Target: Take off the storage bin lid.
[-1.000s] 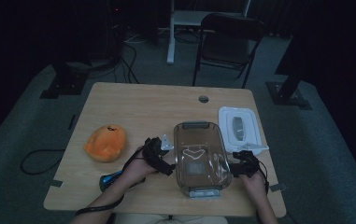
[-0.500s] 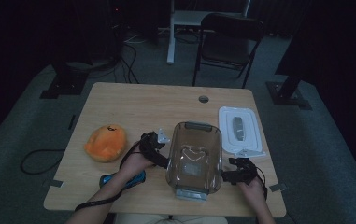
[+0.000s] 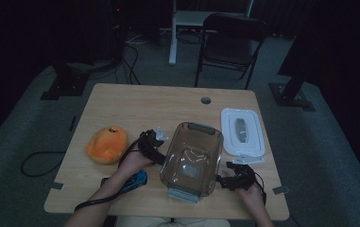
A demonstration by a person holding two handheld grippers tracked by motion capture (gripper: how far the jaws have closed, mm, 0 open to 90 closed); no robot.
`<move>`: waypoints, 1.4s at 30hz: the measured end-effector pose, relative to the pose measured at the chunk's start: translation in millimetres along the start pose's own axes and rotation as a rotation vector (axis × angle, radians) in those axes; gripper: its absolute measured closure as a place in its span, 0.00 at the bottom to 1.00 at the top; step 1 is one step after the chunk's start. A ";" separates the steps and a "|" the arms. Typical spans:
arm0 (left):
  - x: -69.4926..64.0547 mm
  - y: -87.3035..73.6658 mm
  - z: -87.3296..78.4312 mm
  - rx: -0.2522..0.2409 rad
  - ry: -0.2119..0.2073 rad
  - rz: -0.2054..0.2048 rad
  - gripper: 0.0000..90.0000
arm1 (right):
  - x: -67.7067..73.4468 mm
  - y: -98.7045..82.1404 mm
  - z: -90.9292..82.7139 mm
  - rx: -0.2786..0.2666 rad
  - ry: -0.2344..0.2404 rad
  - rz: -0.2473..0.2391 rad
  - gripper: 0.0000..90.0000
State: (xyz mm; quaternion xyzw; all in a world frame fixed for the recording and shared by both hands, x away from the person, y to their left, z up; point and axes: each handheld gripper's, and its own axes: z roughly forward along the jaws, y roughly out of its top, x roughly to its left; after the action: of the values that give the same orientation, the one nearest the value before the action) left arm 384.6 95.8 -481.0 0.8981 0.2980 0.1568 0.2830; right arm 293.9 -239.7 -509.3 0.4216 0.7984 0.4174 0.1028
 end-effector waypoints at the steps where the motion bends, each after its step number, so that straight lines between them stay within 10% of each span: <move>1: 1.5 0.2 0.1 0.003 0.003 -0.002 0.02 | 0.7 -0.4 0.8 0.001 0.006 -0.001 0.17; 21: 24.4 -6.2 -29.0 -0.009 0.023 -0.076 0.02 | 9.8 -8.8 1.7 0.025 0.017 -0.109 0.15; 42: 55.3 -36.0 -86.6 -0.036 0.076 -0.144 0.02 | -10.2 -30.3 -14.8 0.022 -0.086 -0.055 0.15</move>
State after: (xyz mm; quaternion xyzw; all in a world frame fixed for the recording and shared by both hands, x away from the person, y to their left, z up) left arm 372.3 190.1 -427.9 0.8624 0.3696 0.1753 0.2983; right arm 274.8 -265.0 -524.8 0.4184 0.8089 0.3871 0.1439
